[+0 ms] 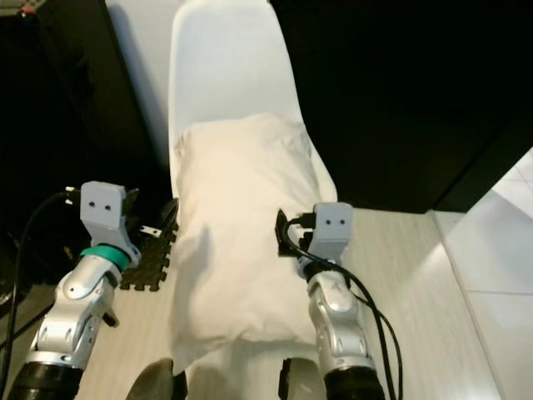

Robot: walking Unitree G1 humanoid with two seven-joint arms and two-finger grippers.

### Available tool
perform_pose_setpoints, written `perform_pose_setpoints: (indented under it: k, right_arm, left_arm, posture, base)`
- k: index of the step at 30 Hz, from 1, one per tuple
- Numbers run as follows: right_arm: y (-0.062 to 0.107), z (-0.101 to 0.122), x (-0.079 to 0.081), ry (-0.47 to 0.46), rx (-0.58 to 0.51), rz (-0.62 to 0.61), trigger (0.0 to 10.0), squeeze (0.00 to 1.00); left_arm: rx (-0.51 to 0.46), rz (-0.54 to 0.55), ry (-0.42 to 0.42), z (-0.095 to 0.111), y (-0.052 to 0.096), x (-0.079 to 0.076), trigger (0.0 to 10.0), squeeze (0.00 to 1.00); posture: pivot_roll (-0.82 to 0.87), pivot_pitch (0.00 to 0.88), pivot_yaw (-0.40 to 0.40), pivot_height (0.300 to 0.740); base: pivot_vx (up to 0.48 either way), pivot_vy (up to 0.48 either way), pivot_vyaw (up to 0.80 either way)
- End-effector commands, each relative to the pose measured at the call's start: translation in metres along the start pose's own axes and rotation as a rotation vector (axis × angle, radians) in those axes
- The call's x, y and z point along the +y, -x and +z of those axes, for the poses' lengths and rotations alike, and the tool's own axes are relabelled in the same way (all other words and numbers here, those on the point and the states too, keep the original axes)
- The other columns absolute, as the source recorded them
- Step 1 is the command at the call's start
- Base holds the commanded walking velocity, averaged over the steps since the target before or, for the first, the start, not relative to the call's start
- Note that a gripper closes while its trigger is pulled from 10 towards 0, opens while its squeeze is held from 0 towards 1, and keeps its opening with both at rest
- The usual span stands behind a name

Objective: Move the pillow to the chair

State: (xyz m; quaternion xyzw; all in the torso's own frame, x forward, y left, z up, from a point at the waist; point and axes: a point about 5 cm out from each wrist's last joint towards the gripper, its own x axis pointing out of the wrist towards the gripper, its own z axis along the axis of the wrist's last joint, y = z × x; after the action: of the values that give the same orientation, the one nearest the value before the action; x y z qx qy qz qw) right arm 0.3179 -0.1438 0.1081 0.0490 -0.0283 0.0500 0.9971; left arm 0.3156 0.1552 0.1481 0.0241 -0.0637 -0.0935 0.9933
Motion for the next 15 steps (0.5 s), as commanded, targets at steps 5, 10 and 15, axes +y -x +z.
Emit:
perform_pose_setpoints:
  k: [5, 10, 15]
  right_arm:
    - [0.0020, -0.0072, 0.0011, 0.002, 0.021, -0.005, 10.0, 0.00]
    - [0.0031, -0.0105, 0.0007, 0.000, 0.032, -0.010, 10.0, 0.00]
    - [0.0033, -0.0110, 0.0004, 0.000, 0.034, -0.010, 10.0, 0.00]
  left_arm:
    - [0.021, -0.011, 0.009, -0.0040, 0.0014, -0.0014, 10.0, 0.00]
    - [0.025, -0.027, 0.012, -0.0051, 0.0019, -0.0031, 10.0, 0.00]
    - [0.025, -0.032, 0.013, -0.0052, 0.0020, -0.0036, 10.0, 0.00]
  posture:
    - [0.08, 0.023, 0.045, 0.705]
    - [0.08, 0.023, 0.046, 0.724]
    - [0.08, 0.023, 0.046, 0.739]
  base:
    - [0.000, 0.000, 0.00]
    - [0.000, 0.000, 0.00]
    - [0.000, 0.000, 0.00]
